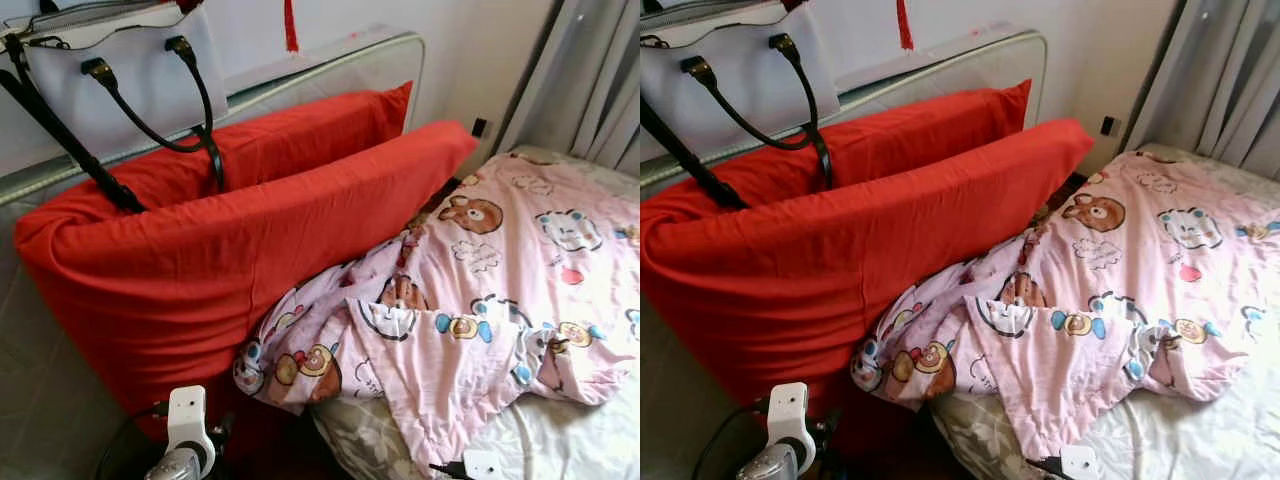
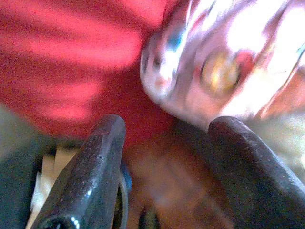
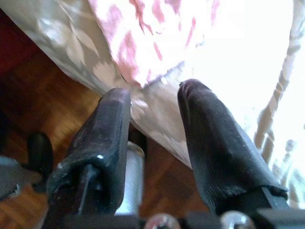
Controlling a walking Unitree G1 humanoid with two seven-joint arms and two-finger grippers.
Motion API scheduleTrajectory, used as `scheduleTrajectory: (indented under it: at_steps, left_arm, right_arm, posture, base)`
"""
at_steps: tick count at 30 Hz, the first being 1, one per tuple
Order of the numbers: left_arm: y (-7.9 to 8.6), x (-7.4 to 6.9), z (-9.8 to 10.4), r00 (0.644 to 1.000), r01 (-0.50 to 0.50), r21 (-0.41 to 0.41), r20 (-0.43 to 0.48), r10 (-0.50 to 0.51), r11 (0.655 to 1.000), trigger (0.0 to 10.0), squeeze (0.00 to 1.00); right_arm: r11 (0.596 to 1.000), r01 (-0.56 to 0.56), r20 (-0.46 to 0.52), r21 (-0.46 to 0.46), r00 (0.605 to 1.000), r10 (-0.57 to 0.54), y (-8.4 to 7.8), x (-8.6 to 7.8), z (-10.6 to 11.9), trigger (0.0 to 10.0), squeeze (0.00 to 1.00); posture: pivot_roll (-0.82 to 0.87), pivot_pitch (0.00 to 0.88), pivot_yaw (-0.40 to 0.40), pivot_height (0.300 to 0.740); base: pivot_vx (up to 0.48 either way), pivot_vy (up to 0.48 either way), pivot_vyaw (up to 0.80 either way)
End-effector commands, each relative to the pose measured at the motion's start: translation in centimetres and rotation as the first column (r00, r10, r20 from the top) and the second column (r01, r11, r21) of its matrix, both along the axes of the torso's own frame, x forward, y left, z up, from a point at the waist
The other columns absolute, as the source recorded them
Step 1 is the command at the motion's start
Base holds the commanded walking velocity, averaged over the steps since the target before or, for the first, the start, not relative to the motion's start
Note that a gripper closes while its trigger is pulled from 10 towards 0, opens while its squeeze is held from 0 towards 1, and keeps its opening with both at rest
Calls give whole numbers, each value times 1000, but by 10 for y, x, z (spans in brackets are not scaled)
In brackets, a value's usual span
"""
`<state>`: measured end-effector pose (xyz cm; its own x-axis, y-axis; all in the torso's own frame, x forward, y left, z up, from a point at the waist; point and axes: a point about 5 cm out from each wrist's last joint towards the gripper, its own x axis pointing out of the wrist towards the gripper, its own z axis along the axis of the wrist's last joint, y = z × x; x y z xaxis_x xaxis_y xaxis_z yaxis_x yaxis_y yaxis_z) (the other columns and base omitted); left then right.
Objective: Clean up the room
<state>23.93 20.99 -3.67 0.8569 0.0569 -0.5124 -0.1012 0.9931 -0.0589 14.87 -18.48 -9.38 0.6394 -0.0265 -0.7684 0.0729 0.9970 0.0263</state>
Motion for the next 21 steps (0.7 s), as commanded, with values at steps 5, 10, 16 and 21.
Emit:
scheduleTrajectory:
  at_steps: [5,10,16,21]
  left_arm:
    - [-8,12,20,980,78,9,183,-78,997,10000,0]
    - [-14,10,27,963,78,-16,260,-71,997,10000,0]
    - [-17,10,36,945,74,-7,320,-68,997,10000,0]
    - [-17,9,41,933,92,6,349,-88,996,10000,0]
  right_arm:
    - [998,35,80,50,996,-39,1,0,3,10000,0]
    - [999,11,107,37,994,-15,0,0,5,10000,0]
    - [998,54,134,39,989,-58,-1,-2,6,10000,0]
    - [995,76,132,63,988,-83,-1,-4,5,10000,0]
  posture:
    - [-29,0,-8,736]
    - [-24,0,-15,736]
    - [-40,0,-11,736]
    - [-38,0,-9,736]
  base:
    - [0,0,0]
    - [0,0,0]
    - [0,0,0]
    - [0,0,0]
